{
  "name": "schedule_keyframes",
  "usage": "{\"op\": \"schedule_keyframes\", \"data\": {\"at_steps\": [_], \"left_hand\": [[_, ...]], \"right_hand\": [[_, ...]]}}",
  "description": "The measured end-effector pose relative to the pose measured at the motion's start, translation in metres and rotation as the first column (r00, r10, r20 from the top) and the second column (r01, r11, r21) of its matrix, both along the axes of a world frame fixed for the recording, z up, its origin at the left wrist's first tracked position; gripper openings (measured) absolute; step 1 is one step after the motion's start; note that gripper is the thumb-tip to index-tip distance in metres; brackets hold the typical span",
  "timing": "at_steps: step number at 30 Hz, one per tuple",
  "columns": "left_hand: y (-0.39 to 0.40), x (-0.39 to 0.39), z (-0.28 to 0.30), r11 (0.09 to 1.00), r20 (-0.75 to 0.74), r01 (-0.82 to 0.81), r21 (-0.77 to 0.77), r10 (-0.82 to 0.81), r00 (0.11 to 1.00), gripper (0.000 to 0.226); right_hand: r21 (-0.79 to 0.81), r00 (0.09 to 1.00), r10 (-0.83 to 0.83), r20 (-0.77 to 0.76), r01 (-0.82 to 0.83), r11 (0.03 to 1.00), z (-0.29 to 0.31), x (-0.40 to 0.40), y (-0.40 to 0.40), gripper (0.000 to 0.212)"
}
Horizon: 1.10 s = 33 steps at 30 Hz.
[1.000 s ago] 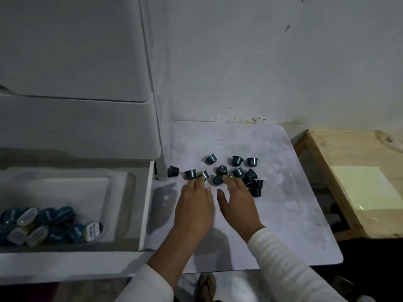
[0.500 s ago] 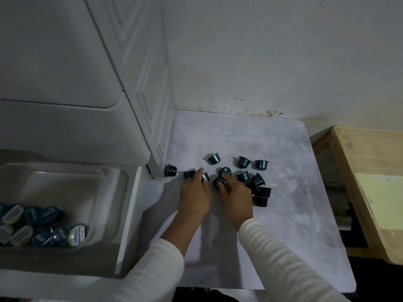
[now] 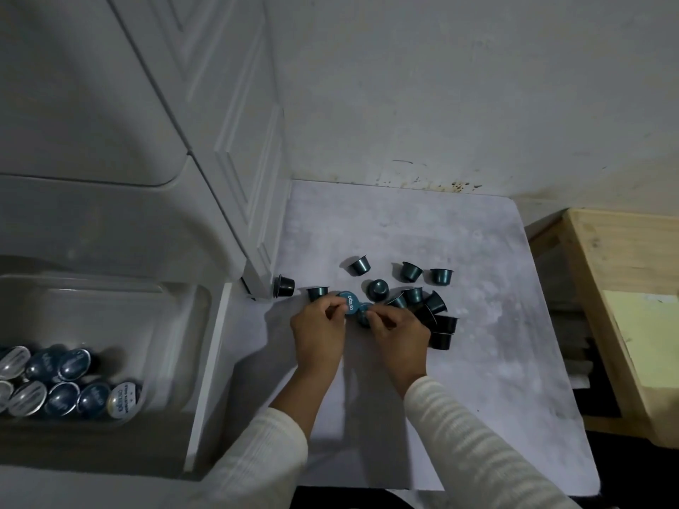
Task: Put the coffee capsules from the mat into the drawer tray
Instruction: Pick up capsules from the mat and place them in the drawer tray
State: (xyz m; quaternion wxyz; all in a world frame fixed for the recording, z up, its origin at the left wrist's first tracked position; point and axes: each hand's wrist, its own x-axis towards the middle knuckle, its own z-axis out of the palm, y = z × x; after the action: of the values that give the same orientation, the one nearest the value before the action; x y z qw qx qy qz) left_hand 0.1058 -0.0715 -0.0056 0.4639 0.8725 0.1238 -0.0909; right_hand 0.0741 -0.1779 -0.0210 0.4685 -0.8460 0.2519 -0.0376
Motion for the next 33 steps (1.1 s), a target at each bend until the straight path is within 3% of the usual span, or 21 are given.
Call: {"op": "schedule_keyframes", "data": {"at_steps": [6, 10, 19, 25, 33], "left_hand": [[0.002, -0.005, 0.0, 0.992, -0.002, -0.094, -0.085, 0.095, 0.996, 0.016], [0.001, -0.008, 0.011, 0.981, 0.004, -0.118, -0.157, 0.121, 0.993, 0.018], [0.025, -0.011, 0.077, 0.952, 0.12, 0.014, -0.304, 0.024, 0.992, 0.024], [0.075, -0.012, 0.118, 0.938, 0.212, 0.206, -0.28, -0.149, 0.966, 0.026], [0.186, 0.002, 0.145, 0.94, 0.246, 0.313, -0.133, -0.275, 0.929, 0.029]], "right_hand": [[0.142, 0.997, -0.073, -0.033, 0.077, 0.987, 0.005, -0.01, -0.002, 0.016], [0.153, 0.993, -0.115, 0.006, 0.113, 0.982, 0.015, -0.013, -0.008, 0.017], [0.339, 0.969, -0.145, 0.198, 0.071, 0.938, 0.079, -0.021, -0.008, 0.021], [0.361, 0.97, -0.024, 0.244, -0.067, 0.93, 0.111, -0.023, 0.018, 0.018], [0.266, 0.927, 0.25, 0.281, -0.325, 0.907, 0.145, -0.003, 0.102, 0.021]]}}
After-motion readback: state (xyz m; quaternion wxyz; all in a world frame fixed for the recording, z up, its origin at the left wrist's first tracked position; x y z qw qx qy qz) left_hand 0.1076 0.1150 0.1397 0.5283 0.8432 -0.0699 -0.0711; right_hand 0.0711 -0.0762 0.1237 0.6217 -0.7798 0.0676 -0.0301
